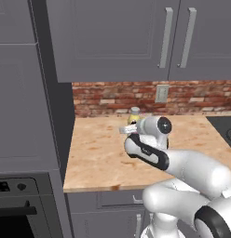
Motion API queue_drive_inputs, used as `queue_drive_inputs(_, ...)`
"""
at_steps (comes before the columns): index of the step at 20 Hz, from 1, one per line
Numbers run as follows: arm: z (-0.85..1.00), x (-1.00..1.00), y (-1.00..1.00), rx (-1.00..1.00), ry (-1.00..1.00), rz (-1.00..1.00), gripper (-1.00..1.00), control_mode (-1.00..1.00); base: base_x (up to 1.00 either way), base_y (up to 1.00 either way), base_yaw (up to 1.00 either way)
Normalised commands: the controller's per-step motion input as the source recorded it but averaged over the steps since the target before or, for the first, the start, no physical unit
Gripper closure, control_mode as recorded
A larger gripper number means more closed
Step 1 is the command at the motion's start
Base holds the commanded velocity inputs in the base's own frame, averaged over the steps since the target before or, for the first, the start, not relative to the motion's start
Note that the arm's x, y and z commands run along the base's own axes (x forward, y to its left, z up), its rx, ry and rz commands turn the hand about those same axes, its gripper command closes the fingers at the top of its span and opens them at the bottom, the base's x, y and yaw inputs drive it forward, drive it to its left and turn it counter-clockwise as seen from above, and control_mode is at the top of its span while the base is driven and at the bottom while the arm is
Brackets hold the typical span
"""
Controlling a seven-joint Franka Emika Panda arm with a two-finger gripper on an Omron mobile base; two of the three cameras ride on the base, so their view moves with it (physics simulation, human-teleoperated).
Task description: Move the drinks to the dining counter.
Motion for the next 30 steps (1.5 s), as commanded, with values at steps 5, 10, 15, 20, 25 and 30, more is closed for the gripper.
queue_drive_inputs(5, 0.96, -0.36, 0.0, 0.0, -0.04, 0.0, 1.0, -1.0, 0.0, 0.0, 0.0)
queue_drive_inputs(10, 0.47, -0.62, -0.13, 0.0, 0.0, -0.05, 1.0, -1.0, 0.0, 0.0, 0.0)
queue_drive_inputs(15, 0.08, -0.4, -0.04, 0.0, 0.09, -0.06, 1.0, -1.0, 0.0, 0.0, 0.0)
queue_drive_inputs(20, 0.1, -0.5, -0.05, 0.0, -0.03, -0.05, 1.0, -1.0, 0.0, 0.0, 0.0)
queue_drive_inputs(25, 0.33, -0.31, -0.06, 0.01, -0.02, -0.02, 1.0, -1.0, 0.0, 0.0, 0.0)
queue_drive_inputs(30, 0.2, -0.38, -0.09, 0.02, -0.01, 0.0, 1.0, -1.0, 0.0, 0.0, 0.0)
